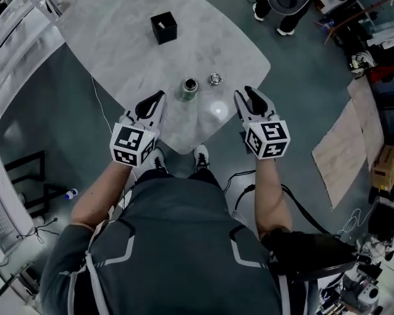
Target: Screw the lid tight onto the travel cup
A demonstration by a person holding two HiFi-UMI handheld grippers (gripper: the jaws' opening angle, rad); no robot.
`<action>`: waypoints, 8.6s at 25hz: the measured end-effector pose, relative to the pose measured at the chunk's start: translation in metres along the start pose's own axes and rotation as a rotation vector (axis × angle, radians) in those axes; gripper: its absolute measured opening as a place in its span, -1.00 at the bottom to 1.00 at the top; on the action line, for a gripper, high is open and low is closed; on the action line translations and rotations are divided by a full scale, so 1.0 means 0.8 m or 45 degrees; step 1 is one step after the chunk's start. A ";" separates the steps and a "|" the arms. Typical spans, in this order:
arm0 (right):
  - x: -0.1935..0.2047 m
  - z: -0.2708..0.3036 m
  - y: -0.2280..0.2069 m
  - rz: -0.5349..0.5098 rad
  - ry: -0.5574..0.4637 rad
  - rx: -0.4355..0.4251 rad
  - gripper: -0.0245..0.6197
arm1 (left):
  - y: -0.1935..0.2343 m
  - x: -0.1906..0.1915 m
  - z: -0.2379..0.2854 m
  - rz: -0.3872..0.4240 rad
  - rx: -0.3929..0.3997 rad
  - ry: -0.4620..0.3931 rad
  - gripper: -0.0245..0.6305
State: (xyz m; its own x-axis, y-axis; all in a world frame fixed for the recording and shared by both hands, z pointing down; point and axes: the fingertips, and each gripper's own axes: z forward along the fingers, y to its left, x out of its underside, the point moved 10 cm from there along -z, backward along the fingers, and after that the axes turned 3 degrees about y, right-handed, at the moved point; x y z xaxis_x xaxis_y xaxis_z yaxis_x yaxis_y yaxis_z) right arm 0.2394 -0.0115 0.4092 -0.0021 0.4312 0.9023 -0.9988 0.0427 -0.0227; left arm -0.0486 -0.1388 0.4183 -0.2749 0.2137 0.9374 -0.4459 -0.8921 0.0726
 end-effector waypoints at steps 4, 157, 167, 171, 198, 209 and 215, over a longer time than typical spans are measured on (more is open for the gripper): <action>0.022 0.027 -0.033 -0.033 0.072 -0.081 -0.36 | -0.008 0.026 0.021 -0.035 -0.058 0.051 -0.55; -0.193 -0.047 0.171 -0.633 -0.217 -1.273 0.05 | -0.074 -0.087 -0.054 0.280 0.502 0.220 0.22; -0.197 -0.048 0.164 -0.608 -0.292 -1.362 -0.07 | -0.091 -0.099 -0.056 0.364 0.489 0.262 0.22; -0.180 -0.036 0.172 -0.533 -0.249 -1.035 -0.07 | -0.078 -0.087 -0.044 0.357 0.239 0.304 0.22; -0.200 -0.046 0.169 -0.610 -0.299 -1.440 -0.11 | -0.085 -0.106 -0.071 0.384 0.491 0.309 0.22; -0.171 -0.045 0.185 -0.477 -0.255 -0.955 -0.12 | -0.076 -0.088 -0.055 0.306 0.210 0.385 0.22; -0.197 -0.062 0.169 -0.649 -0.300 -1.355 0.01 | -0.086 -0.110 -0.075 0.352 0.580 0.277 0.22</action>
State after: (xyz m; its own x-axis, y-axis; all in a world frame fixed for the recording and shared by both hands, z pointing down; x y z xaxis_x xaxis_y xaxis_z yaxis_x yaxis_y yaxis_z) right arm 0.1069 -0.0291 0.2430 0.2616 -0.0222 0.9649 -0.3472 0.9307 0.1155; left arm -0.0449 -0.0719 0.3107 -0.5194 -0.0182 0.8543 0.0664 -0.9976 0.0192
